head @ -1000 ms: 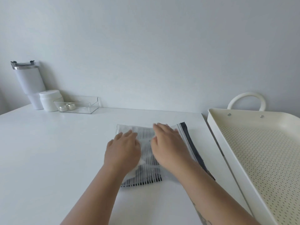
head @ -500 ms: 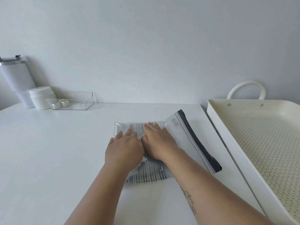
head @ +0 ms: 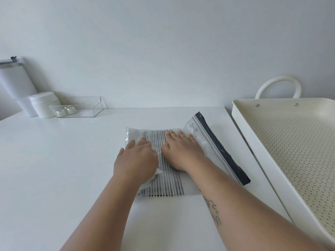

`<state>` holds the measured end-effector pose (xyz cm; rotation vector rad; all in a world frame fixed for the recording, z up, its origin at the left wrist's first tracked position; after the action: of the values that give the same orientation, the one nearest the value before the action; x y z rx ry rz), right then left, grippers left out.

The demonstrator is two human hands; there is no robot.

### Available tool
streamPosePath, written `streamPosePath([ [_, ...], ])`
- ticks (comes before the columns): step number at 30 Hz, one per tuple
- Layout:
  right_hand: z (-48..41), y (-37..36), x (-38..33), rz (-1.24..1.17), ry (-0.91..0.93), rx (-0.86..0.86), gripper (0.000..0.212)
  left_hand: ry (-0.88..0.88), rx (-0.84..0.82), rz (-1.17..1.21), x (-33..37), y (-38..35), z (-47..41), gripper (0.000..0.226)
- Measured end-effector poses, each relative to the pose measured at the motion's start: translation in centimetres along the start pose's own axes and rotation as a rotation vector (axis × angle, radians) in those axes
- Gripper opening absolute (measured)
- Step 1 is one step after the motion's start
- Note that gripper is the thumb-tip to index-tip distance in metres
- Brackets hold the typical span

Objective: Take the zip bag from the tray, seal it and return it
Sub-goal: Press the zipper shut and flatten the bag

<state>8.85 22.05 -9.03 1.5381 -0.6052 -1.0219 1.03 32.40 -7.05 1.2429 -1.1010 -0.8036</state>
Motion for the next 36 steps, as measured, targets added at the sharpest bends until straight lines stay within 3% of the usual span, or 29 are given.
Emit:
streamPosePath([
  [7, -0.3, 0.3, 2.5, 0.039, -0.043, 0.01, 0.066, 0.004, -0.011, 0.065, 0.3, 0.3, 0.4, 0.042],
  [15, -0.6, 2.5, 6.0, 0.111, -0.262, 0.069, 0.062, -0.012, 0.006, 0.11, 0.6, 0.5, 0.6, 0.024],
  [18, -1.1, 3.4, 4.2, 0.049, -0.095, 0.138, 0.056, -0.028, 0.024, 0.104, 0.6, 0.5, 0.5, 0.025],
  [22, -1.5, 2.7, -1.8, -0.195, 0.234, 0.092, 0.054, -0.034, 0.033, 0.104, 0.6, 0.4, 0.3, 0.035],
  [26, -2.6, 0.7, -3.3, -0.134, 0.282, -0.057, 0.05, -0.05, 0.071, 0.133, 0.6, 0.6, 0.4, 0.032],
  [30, -2.2, -0.1, 0.1, 0.005, 0.182, -0.054, 0.055, -0.028, 0.111, 0.159, 0.6, 0.8, 0.5, 0.013],
  [36, -0.7, 2.0, 6.1, 0.125, -0.156, -0.043, 0.063, 0.012, 0.106, 0.191, 0.5, 0.7, 0.4, 0.016],
])
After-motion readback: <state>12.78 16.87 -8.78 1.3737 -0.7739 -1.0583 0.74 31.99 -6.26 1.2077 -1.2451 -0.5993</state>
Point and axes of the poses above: each hand's wrist, its own z-axis away from the middle knuckle, its own y-axis out of the back of the hand, x = y × z, the point moved 6 cm from there along -z, towards the middle knuckle, and after that the axes turned 1 degree about -z, right-handed, at the moved point
